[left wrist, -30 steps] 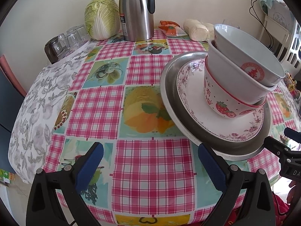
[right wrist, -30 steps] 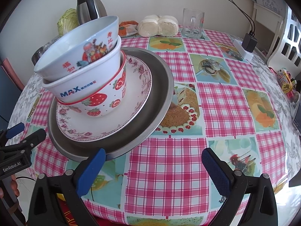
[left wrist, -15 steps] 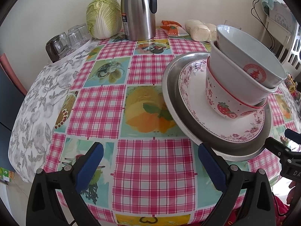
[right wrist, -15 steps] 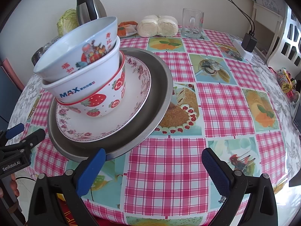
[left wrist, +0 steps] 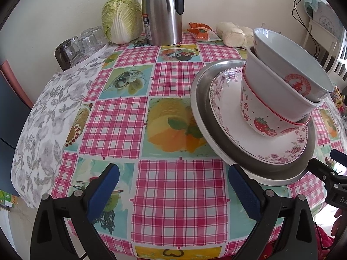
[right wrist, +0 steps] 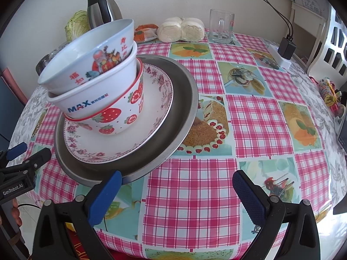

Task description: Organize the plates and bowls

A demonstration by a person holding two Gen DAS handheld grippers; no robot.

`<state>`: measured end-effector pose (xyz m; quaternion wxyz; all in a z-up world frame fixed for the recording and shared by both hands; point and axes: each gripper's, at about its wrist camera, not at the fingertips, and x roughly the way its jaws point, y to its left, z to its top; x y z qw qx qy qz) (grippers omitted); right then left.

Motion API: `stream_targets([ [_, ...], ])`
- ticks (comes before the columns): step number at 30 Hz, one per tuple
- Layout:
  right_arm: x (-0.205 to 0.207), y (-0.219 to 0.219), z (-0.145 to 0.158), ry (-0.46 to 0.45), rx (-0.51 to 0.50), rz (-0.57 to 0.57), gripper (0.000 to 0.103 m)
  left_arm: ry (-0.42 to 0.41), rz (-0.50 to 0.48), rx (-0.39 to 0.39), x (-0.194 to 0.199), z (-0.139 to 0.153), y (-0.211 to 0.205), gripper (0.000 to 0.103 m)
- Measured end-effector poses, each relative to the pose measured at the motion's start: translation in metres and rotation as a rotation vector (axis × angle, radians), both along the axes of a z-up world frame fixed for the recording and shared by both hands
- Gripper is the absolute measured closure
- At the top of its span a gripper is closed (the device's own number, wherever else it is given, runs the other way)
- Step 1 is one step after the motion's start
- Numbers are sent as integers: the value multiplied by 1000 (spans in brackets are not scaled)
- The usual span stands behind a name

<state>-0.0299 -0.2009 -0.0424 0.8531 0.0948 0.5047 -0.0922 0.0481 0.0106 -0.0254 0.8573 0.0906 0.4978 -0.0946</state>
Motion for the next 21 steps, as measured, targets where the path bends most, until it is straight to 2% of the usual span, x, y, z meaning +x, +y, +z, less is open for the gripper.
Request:
stream_targets([
  [21,0,0,0,0,0,0,0,-8,6,9,0,1,1,2],
])
